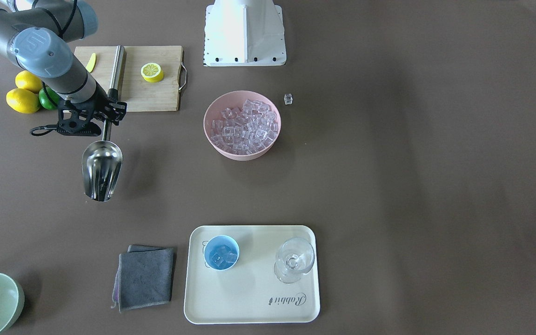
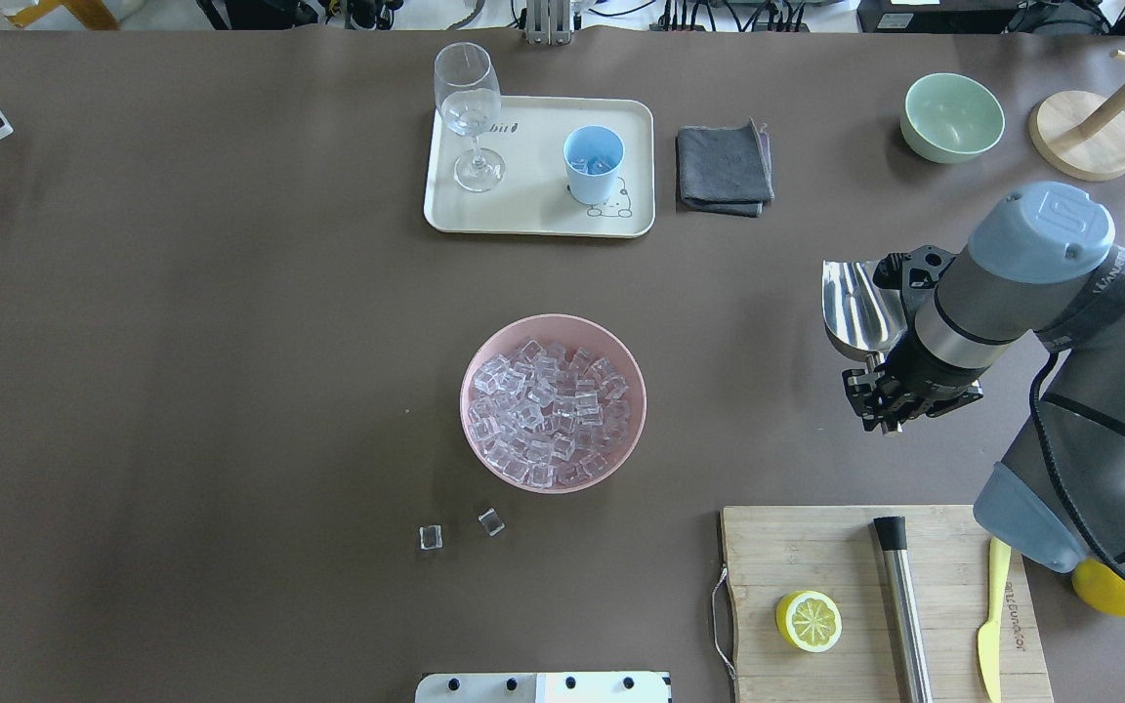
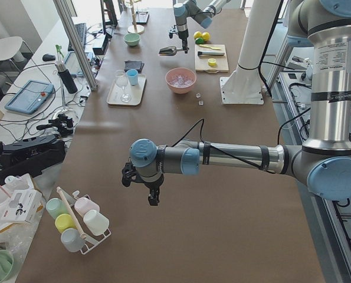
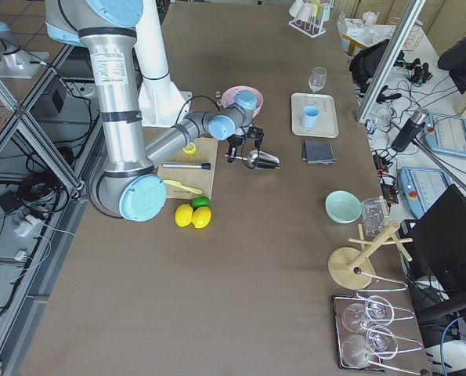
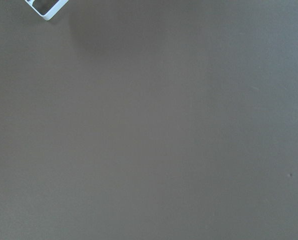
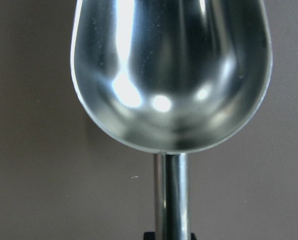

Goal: Put ice in cup with scoop
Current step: 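Carry the empty scoop back and lower it onto the table with the right gripper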

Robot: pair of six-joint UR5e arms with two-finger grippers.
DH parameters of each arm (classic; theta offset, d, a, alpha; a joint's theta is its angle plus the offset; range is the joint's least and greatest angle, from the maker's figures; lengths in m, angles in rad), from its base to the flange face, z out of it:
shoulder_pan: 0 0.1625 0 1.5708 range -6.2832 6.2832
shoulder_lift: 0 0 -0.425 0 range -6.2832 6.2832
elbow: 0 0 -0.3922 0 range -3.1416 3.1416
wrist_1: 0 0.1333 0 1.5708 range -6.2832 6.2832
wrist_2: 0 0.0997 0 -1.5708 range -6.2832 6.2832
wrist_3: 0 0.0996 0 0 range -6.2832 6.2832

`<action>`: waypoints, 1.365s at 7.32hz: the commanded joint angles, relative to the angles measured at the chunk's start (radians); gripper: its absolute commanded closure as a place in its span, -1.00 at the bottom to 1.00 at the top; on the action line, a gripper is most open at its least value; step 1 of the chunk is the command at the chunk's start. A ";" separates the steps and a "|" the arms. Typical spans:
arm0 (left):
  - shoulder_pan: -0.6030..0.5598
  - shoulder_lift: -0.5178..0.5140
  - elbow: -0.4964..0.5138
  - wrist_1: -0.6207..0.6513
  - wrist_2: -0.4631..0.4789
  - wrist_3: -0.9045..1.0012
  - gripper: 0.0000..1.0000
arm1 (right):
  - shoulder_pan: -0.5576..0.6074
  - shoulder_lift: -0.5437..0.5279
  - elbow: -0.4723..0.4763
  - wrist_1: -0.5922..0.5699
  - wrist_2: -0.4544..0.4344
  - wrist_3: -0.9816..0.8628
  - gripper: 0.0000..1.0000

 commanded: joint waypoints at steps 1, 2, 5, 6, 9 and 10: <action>0.002 -0.001 -0.006 0.007 0.003 0.000 -0.97 | -0.048 -0.047 -0.041 0.149 -0.004 0.045 1.00; -0.003 -0.001 -0.003 0.007 0.003 0.000 -0.97 | -0.048 -0.064 -0.037 0.181 0.001 0.057 1.00; 0.003 0.001 -0.011 0.007 0.001 0.002 -0.97 | -0.048 -0.066 -0.041 0.182 0.002 0.057 1.00; 0.002 0.002 -0.009 0.006 0.003 0.002 -0.97 | -0.049 -0.060 -0.041 0.168 -0.001 0.059 -0.22; 0.003 -0.001 0.000 0.006 0.017 0.002 -0.97 | -0.052 -0.060 -0.043 0.166 0.012 0.047 -0.99; 0.003 -0.001 0.005 0.006 0.017 0.002 -0.97 | -0.049 -0.066 -0.031 0.166 0.012 0.045 -0.99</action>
